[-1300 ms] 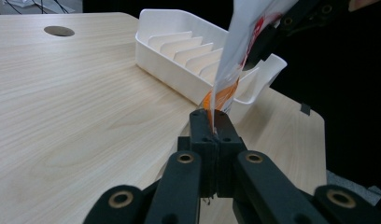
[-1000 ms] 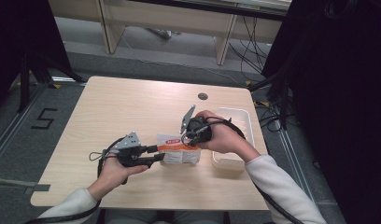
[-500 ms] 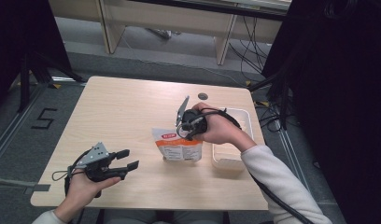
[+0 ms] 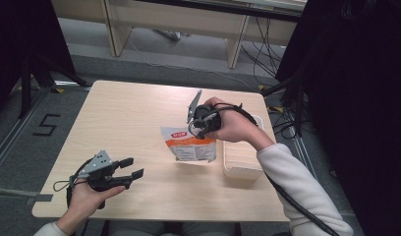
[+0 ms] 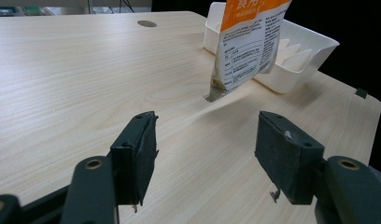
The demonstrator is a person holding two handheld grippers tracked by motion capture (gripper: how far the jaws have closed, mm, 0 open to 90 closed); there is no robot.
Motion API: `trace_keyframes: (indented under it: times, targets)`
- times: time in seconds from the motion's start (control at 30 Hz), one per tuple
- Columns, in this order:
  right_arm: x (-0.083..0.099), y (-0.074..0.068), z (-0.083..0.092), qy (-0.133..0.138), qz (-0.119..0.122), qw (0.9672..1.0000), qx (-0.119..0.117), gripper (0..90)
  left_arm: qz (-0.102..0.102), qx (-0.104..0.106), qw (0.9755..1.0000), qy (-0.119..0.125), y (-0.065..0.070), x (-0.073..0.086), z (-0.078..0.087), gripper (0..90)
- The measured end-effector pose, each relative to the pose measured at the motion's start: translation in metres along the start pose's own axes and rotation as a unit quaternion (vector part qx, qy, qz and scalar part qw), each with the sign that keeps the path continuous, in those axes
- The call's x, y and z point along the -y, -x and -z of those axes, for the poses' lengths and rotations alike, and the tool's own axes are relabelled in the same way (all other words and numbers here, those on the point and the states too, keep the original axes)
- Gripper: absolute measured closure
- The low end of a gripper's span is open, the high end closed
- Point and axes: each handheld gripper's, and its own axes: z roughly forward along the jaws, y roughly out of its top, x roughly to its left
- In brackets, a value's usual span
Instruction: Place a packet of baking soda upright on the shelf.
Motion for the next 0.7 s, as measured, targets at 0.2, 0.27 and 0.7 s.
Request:
trace_keyframes:
  times: [0.2, 0.27, 0.7]
  targets:
    - [0.001, 0.001, 0.005, 0.003, -0.005, 1.0000, 0.001, 90.0, 0.003, -0.004, 1.0000, -0.001, -0.001, 0.000, 0.000, 37.1]
    - [0.003, 0.004, 0.006, 0.004, 0.001, 1.0000, -0.001, 90.0, 0.004, -0.004, 1.0000, -0.003, 0.000, 0.001, 0.000, 37.0]
    - [0.008, 0.008, 0.020, 0.002, -0.010, 0.9999, 0.005, 90.0, 0.014, -0.003, 0.9999, 0.001, 0.001, 0.001, -0.003, 36.9]
